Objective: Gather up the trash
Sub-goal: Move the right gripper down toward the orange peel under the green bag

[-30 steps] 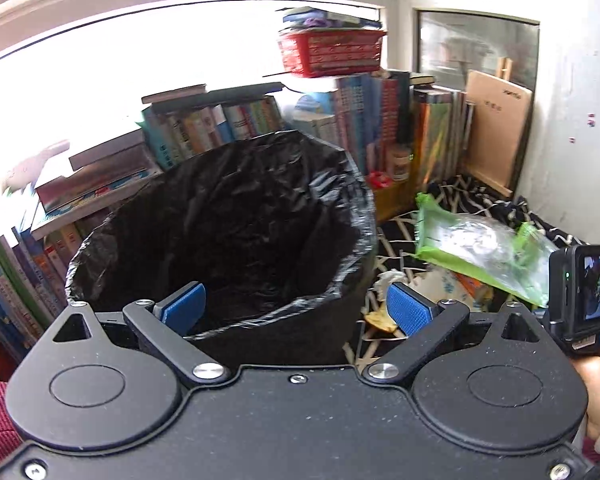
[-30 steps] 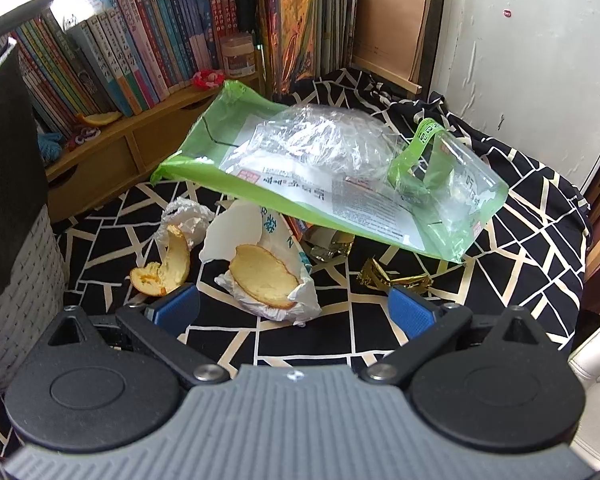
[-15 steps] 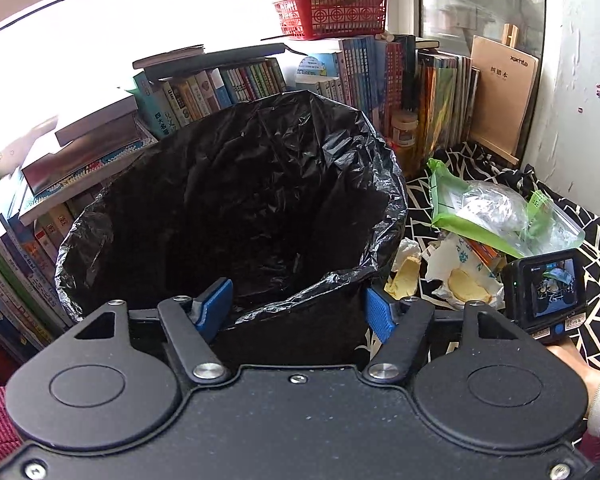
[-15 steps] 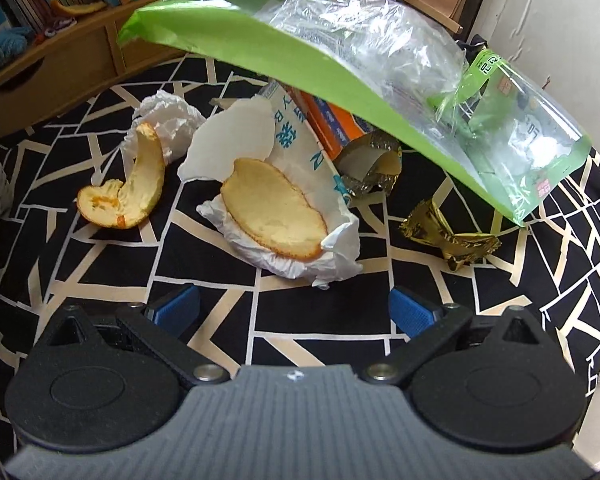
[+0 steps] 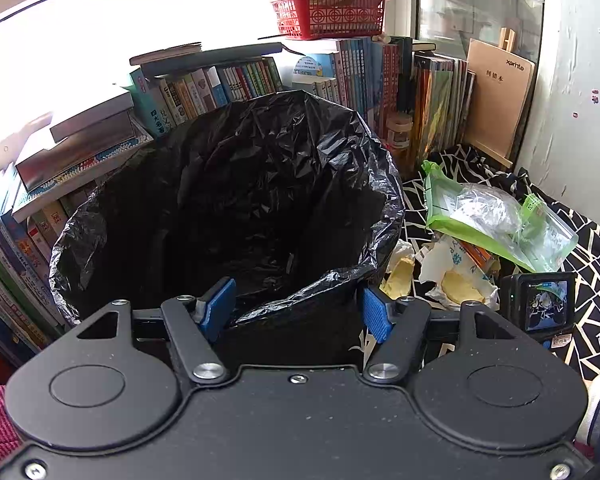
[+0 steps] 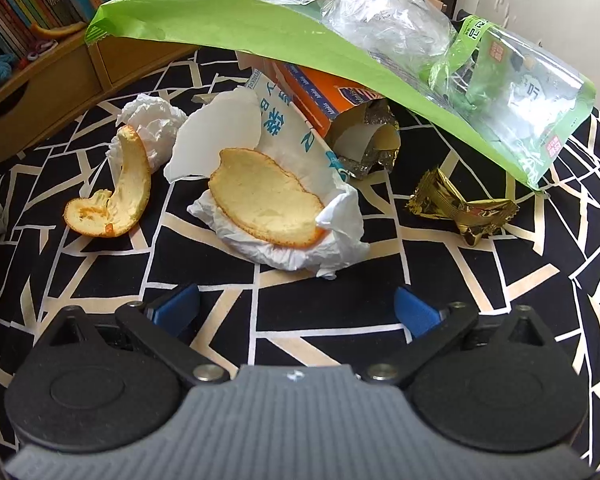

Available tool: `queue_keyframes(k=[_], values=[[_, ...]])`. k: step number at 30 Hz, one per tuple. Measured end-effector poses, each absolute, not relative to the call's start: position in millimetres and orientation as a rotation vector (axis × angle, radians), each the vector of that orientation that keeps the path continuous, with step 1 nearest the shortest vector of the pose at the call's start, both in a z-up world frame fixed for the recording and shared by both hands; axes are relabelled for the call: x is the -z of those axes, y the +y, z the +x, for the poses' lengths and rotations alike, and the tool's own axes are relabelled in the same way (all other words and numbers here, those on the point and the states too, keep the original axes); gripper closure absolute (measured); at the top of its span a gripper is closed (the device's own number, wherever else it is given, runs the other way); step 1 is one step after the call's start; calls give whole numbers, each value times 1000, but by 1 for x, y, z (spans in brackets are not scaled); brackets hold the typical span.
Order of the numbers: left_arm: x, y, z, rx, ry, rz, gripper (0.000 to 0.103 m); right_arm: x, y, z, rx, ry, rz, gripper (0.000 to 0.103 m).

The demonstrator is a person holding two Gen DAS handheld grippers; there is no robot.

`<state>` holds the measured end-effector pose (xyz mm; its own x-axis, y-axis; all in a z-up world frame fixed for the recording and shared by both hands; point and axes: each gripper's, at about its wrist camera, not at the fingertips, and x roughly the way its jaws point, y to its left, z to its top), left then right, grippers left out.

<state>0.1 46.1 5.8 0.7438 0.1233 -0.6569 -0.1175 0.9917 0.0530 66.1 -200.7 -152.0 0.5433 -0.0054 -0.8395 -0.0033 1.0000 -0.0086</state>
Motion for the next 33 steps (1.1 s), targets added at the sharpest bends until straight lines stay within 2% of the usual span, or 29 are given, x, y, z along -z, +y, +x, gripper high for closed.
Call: queue_keyframes(k=[9, 16, 20, 25, 33], values=[[-6, 46, -1, -133, 720, 4, 38, 146, -203, 73, -7, 1023, -19, 0], [-7, 49, -1, -128, 729, -23, 39, 109, -202, 75, -30, 900, 0, 6], [-8, 50, -1, -124, 730, -32, 40, 89, -193, 87, -107, 871, -89, 11], [-9, 49, -2, -124, 728, -29, 40, 97, -177, 94, -202, 867, -257, 22], [-8, 48, -3, -123, 722, -24, 40, 125, -170, 107, -179, 896, -301, 26]])
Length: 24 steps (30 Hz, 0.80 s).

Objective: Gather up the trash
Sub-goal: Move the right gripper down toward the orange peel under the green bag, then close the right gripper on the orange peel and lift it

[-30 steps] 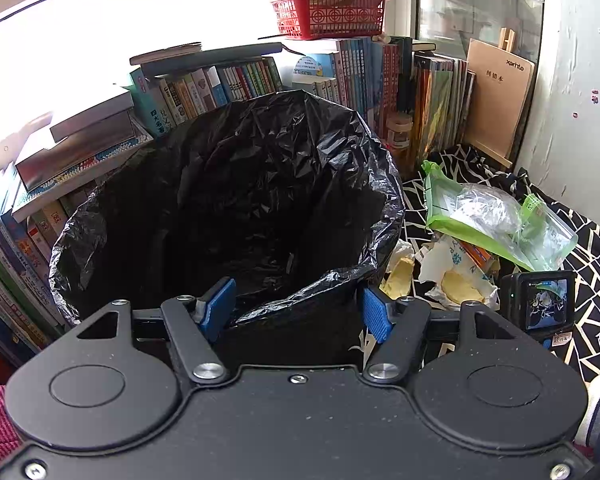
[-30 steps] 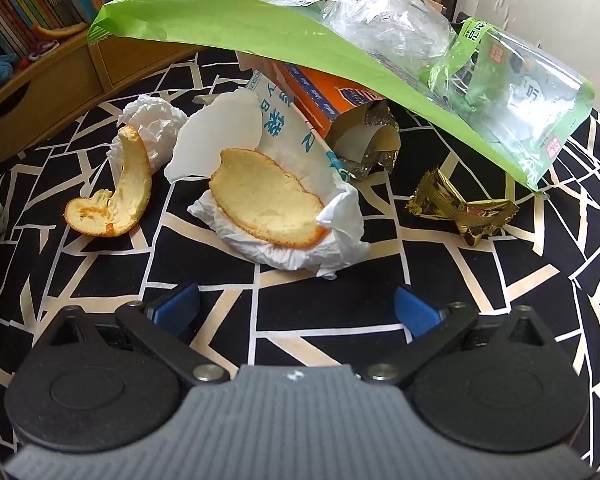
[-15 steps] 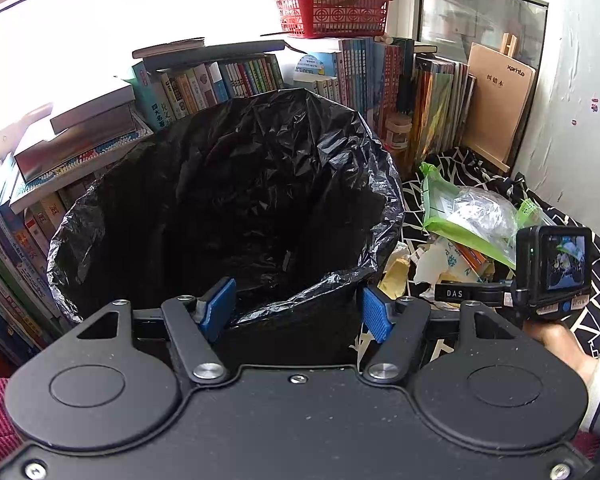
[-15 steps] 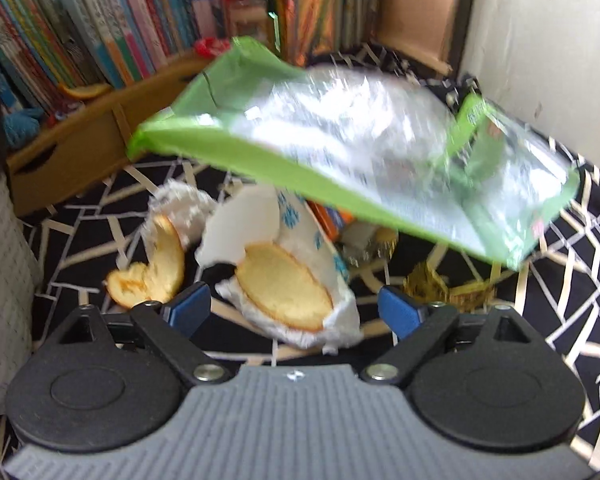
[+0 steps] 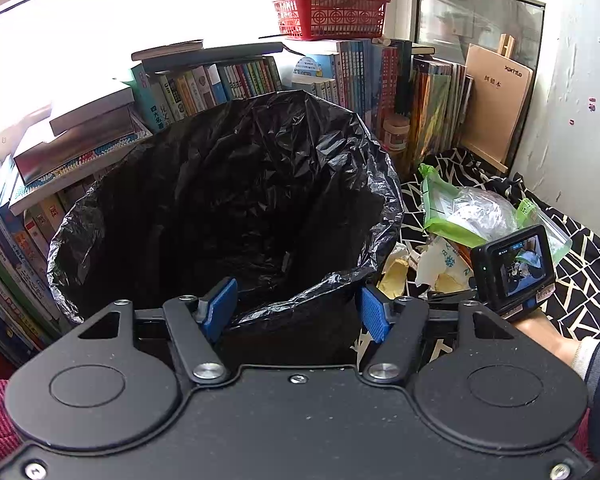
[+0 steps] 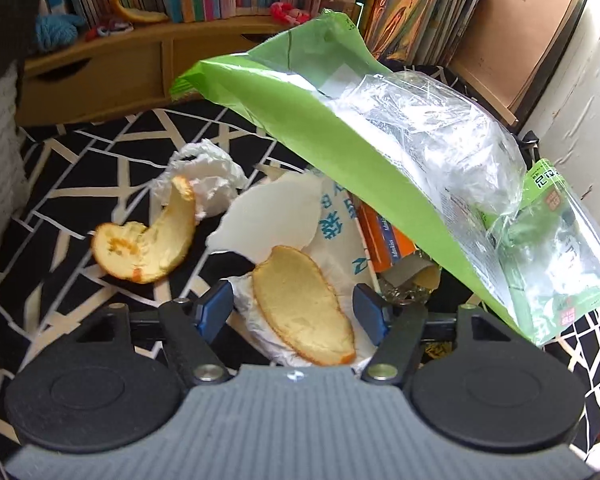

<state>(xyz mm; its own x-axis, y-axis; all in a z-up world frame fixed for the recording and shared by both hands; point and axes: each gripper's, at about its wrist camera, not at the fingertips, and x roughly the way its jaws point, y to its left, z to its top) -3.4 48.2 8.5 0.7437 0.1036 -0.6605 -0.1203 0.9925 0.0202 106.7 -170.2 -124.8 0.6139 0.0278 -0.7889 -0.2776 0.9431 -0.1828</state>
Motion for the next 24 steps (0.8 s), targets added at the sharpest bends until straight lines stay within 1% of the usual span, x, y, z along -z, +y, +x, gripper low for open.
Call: queue_keyframes(k=[4, 5, 6, 7, 8, 10, 16, 21, 22, 23, 24], values=[[-9, 49, -4, -120, 720, -24, 40, 133, -173, 111, -174, 917, -276, 27], [-9, 48, -4, -121, 720, -25, 40, 134, -174, 111, -176, 928, -266, 30], [-9, 48, -4, -121, 720, -25, 40, 135, -174, 111, -184, 937, -249, 42], [-9, 48, -4, -121, 720, -25, 40, 134, -174, 110, -188, 942, -235, 49], [-9, 48, -4, -121, 720, -25, 40, 132, -172, 111, -193, 947, -224, 53], [-9, 48, -4, -121, 721, -24, 40, 127, -170, 109, -195, 946, -203, 55], [-9, 48, -4, -124, 721, -19, 40, 98, -169, 103, -196, 883, -90, 56], [-8, 46, -4, -129, 725, -11, 39, 56, -160, 89, -289, 768, -28, 56], [-8, 46, -3, -129, 725, -11, 39, 46, -158, 86, -315, 746, -13, 65], [-8, 46, -3, -129, 726, -10, 39, 35, -157, 82, -340, 722, 0, 71], [-8, 46, -2, -130, 727, -9, 39, 23, -156, 78, -357, 699, 9, 73]])
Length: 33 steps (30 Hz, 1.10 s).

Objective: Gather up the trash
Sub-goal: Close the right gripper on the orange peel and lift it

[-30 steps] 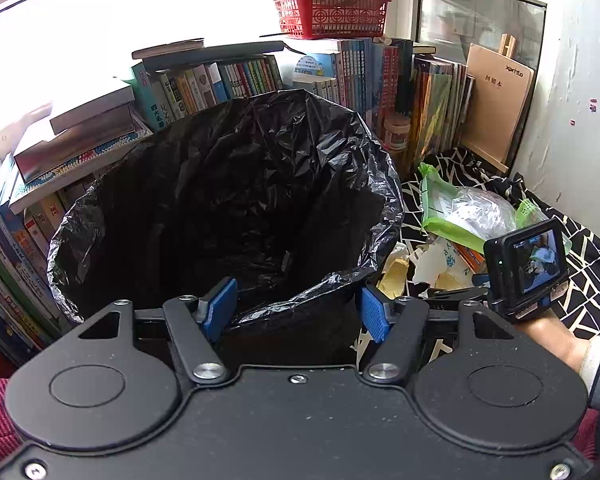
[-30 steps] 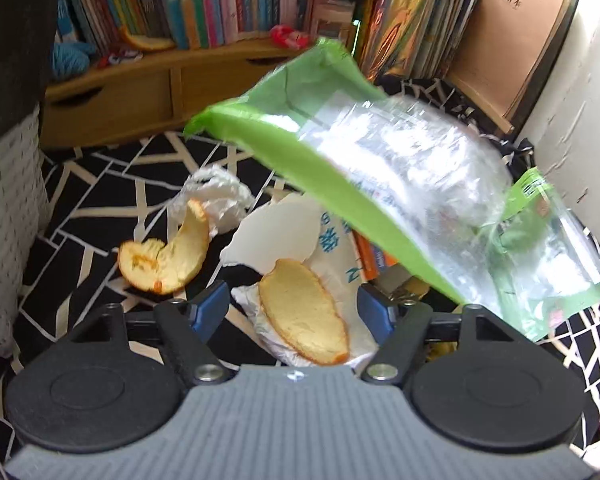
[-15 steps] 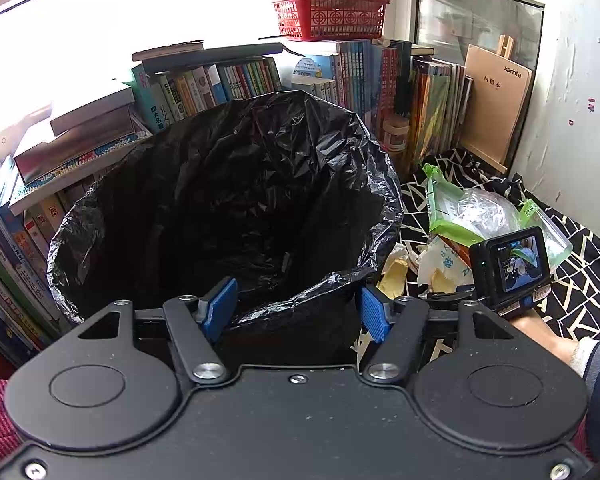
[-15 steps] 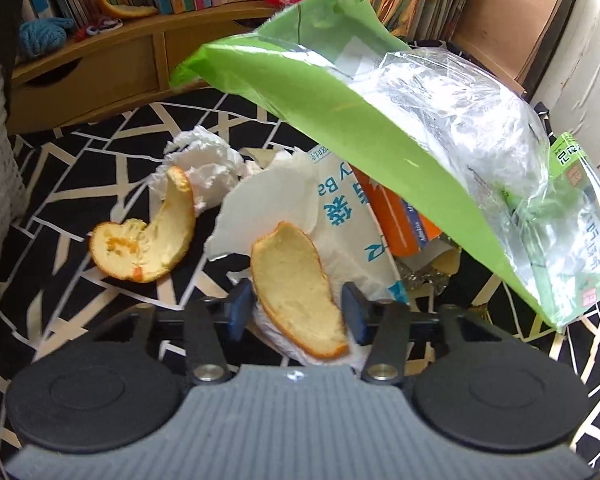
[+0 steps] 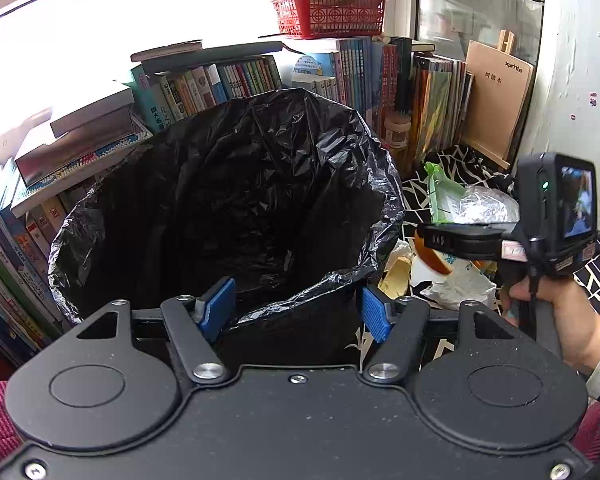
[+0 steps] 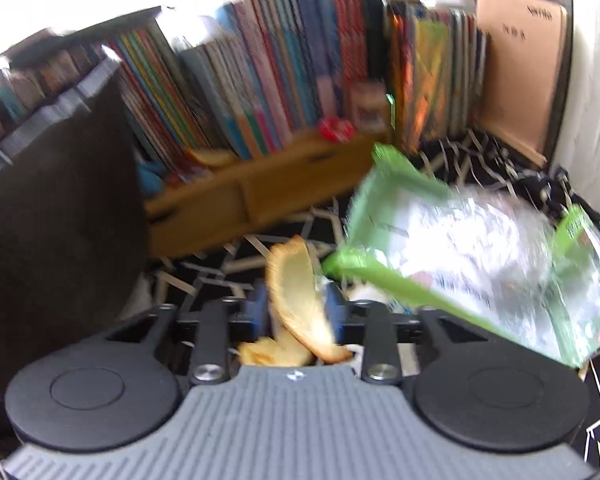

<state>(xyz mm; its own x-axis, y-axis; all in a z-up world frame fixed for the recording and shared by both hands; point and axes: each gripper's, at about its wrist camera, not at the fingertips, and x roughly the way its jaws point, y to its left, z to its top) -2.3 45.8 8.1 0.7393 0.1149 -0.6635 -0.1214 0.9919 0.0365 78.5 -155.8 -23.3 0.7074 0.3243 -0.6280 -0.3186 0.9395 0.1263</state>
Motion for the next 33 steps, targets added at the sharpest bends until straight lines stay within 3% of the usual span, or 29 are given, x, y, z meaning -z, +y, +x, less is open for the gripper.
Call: queue_keyframes(k=[4, 7, 11, 13, 19, 25, 33], values=[[-8, 46, -2, -130, 728, -10, 39, -14, -153, 67, -420, 598, -12, 85], [-8, 46, -3, -128, 729, -16, 39, -21, -151, 67, -428, 586, -35, 84], [-8, 47, -4, -128, 729, -21, 39, 15, -149, 79, -428, 712, -52, 67], [-7, 47, -4, -129, 730, -21, 39, 38, -145, 83, -429, 741, -91, 42], [-7, 47, -4, -130, 730, -20, 39, 97, -132, 90, -386, 816, -258, 39], [-7, 47, -4, -131, 730, -18, 39, 114, -129, 92, -386, 811, -301, 33], [-7, 47, -3, -133, 729, -15, 39, 122, -120, 88, -452, 827, -342, 33]])
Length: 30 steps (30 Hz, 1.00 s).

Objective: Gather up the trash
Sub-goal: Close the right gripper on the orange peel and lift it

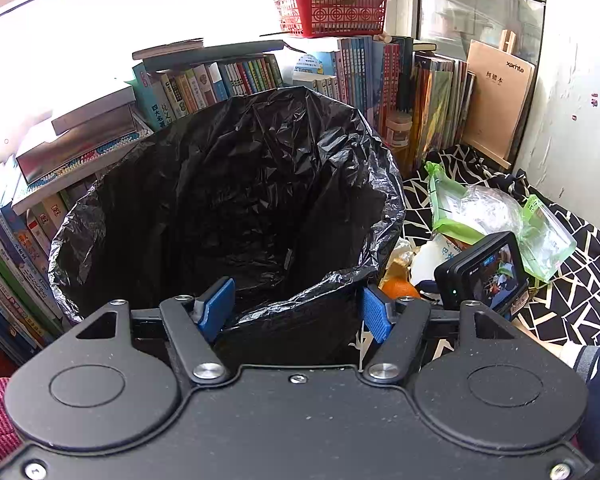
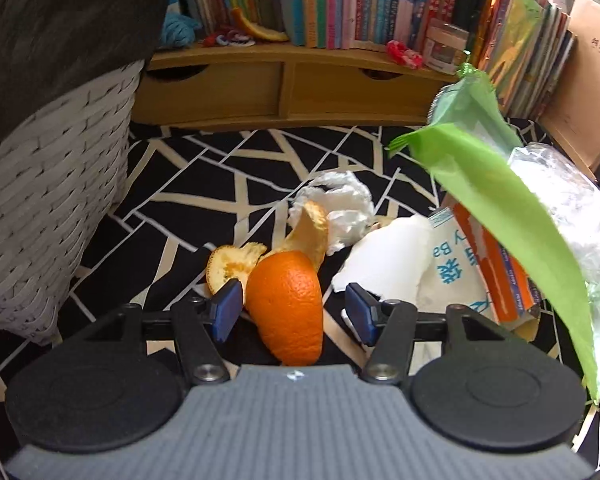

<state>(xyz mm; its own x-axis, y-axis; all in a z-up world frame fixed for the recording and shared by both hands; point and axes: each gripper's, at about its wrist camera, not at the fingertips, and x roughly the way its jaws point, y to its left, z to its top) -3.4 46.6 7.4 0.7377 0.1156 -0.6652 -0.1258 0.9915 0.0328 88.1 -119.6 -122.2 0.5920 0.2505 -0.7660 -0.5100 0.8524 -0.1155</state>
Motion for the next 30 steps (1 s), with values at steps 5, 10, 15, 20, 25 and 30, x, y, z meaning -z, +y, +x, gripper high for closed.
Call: queue_keyframes(k=[5, 10, 15, 20, 25, 30], values=[[-7, 46, -4, -133, 728, -12, 38, 123, -120, 90, -479, 867, -305, 61], [-7, 46, -4, -133, 727, -11, 38, 112, -117, 87, -481, 846, -274, 73], [-7, 46, -4, -134, 727, -10, 38, 100, -121, 90, -463, 836, -210, 82], [-7, 46, -4, -134, 727, -11, 38, 96, -125, 93, -454, 841, -175, 89], [-7, 45, -4, -134, 727, -10, 38, 99, -124, 96, -442, 873, -192, 73], [-7, 45, -4, -135, 727, -9, 38, 114, -122, 94, -424, 893, -258, 50]])
